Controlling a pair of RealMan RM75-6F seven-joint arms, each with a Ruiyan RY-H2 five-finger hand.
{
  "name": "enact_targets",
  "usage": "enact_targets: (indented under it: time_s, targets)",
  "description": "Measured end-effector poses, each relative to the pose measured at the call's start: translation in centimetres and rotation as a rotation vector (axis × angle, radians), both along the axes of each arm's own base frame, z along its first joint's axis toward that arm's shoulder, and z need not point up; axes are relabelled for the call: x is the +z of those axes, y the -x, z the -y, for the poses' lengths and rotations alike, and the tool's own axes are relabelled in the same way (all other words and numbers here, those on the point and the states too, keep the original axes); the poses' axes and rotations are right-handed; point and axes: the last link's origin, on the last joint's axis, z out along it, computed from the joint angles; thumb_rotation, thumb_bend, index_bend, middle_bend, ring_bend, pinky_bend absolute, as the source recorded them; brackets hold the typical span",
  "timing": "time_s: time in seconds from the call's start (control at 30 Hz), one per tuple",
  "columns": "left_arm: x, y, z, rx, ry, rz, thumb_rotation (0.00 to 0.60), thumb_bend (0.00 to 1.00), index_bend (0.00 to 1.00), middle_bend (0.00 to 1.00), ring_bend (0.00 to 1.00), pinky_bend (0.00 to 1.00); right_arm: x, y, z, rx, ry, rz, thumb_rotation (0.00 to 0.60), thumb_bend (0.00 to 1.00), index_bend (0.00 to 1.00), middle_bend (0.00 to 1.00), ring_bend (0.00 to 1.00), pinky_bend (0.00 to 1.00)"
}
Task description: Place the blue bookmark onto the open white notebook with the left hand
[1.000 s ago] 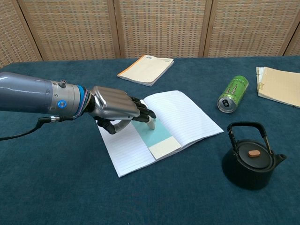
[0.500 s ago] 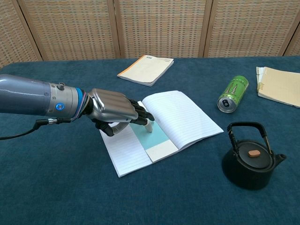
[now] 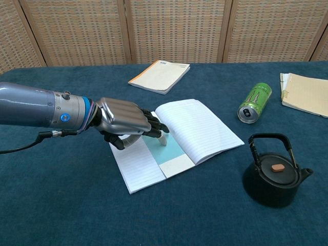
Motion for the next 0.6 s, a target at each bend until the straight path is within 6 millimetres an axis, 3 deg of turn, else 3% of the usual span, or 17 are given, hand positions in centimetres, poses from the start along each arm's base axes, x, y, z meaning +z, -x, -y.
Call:
enact_targets:
  time_s: [0.6]
  targets:
    - [1.3, -0.9, -0.4, -0.012, -0.041, 0.089, 0.600, 0.99, 0.13, 0.00, 0.00, 0.05, 0.1, 0.0, 0.0, 0.006, 0.007, -0.003, 0.600, 0.10, 0.04, 0.00, 0.00, 0.00]
